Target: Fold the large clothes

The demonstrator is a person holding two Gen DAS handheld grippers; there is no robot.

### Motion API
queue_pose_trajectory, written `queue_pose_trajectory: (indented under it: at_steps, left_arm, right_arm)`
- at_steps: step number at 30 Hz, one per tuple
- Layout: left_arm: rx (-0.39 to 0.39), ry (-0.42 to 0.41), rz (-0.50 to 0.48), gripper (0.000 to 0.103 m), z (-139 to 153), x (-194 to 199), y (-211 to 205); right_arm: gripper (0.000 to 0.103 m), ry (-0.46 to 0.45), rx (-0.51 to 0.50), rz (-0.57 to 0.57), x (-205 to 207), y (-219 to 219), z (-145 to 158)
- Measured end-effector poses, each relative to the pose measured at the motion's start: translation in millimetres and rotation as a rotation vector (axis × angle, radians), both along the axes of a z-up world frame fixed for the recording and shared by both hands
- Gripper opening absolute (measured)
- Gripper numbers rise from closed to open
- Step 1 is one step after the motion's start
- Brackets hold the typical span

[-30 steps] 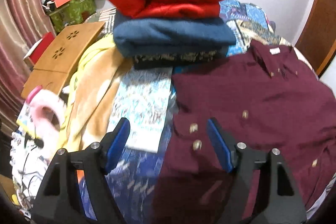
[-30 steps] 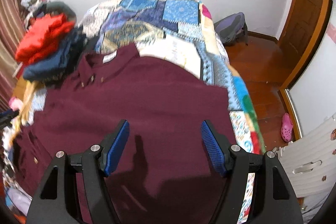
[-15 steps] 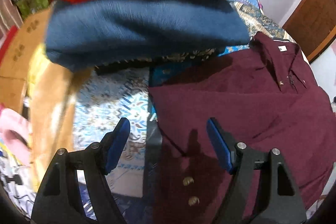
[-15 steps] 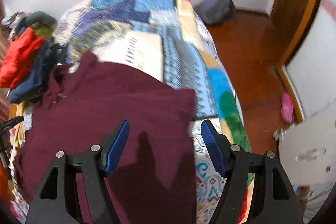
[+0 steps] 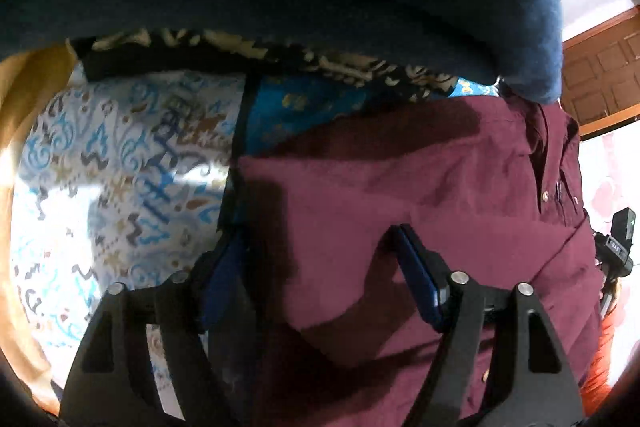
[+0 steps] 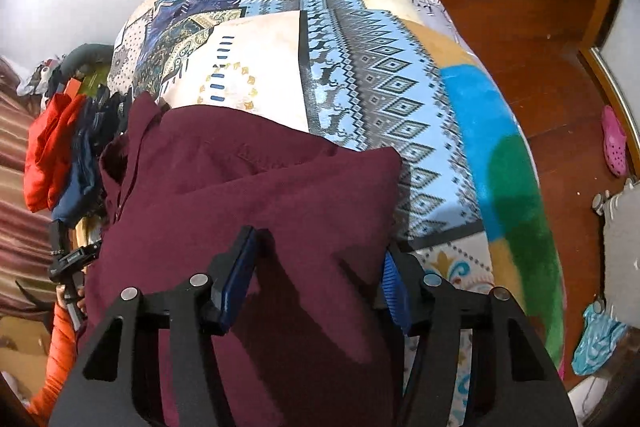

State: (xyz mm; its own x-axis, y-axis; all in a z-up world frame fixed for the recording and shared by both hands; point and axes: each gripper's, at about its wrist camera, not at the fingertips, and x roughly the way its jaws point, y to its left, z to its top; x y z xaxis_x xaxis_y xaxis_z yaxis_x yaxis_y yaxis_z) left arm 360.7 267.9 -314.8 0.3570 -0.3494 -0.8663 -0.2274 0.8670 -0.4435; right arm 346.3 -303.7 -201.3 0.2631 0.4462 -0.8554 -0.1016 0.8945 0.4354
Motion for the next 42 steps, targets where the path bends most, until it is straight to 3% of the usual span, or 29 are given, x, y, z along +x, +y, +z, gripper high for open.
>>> queue_pose_trajectory:
  at_steps: [1, 3, 4, 7, 11, 14, 20, 27, 32, 35, 38, 42]
  left_arm:
    - [0.026, -0.005, 0.000, 0.058, 0.6, 0.4, -3.4]
    - [0.100, -0.006, -0.010, 0.041, 2.6, -0.2, -12.8]
    - [0.116, -0.011, -0.017, 0.029, 4.5, -1.1, -16.3]
    - [0.199, -0.036, -0.041, 0.014, 21.3, -5.3, -32.5]
    - [0.390, -0.105, -0.124, 0.012, 60.4, -15.4, -76.6]
    - [0.514, -0.201, -0.170, 0.011, 100.2, -29.0, -113.2]
    - [0.581, -0.375, -0.183, 0.011, 173.7, -44.7, -149.4]
    - [0.657, -0.562, -0.163, 0.011, 237.8, -40.4, -152.2]
    - [0.688, -0.572, -0.150, 0.011, 256.8, -9.2, -149.8]
    - [0.661, -0.564, -0.127, 0.011, 266.4, 19.7, -138.5]
    - [0.648, -0.519, -0.087, 0.011, 259.0, 56.6, -122.0]
    - [0.641, -0.440, -0.062, 0.013, 228.2, 90.5, -106.4]
  right_arm:
    - [0.047, 0.002, 0.009, -0.016, 0.5, -1.5, -1.4]
    - [0.026, 0.005, 0.017, -0.062, 1.8, -7.3, -3.3]
    - [0.021, 0.003, 0.021, -0.090, -0.4, -11.2, -3.7]
    - [0.009, -0.025, 0.056, -0.137, -8.0, -19.3, 0.1]
    - [0.006, -0.135, -0.017, -0.131, -20.9, -13.4, 27.6]
    - [0.006, -0.219, -0.084, -0.109, -30.1, -6.1, 52.1]
    - [0.005, -0.325, -0.099, -0.085, -44.2, -2.0, 94.0]
    - [0.005, -0.424, -0.146, -0.056, -46.2, 15.6, 125.6]
    - [0.005, -0.463, -0.149, -0.072, -19.9, 19.1, 144.4]
    - [0.005, -0.491, -0.153, -0.083, 1.4, 20.8, 151.7]
    - [0.005, -0.511, -0.182, -0.105, 28.3, 25.5, 148.2]
    - [0.005, -0.443, -0.203, -0.120, 68.0, 28.2, 113.0]
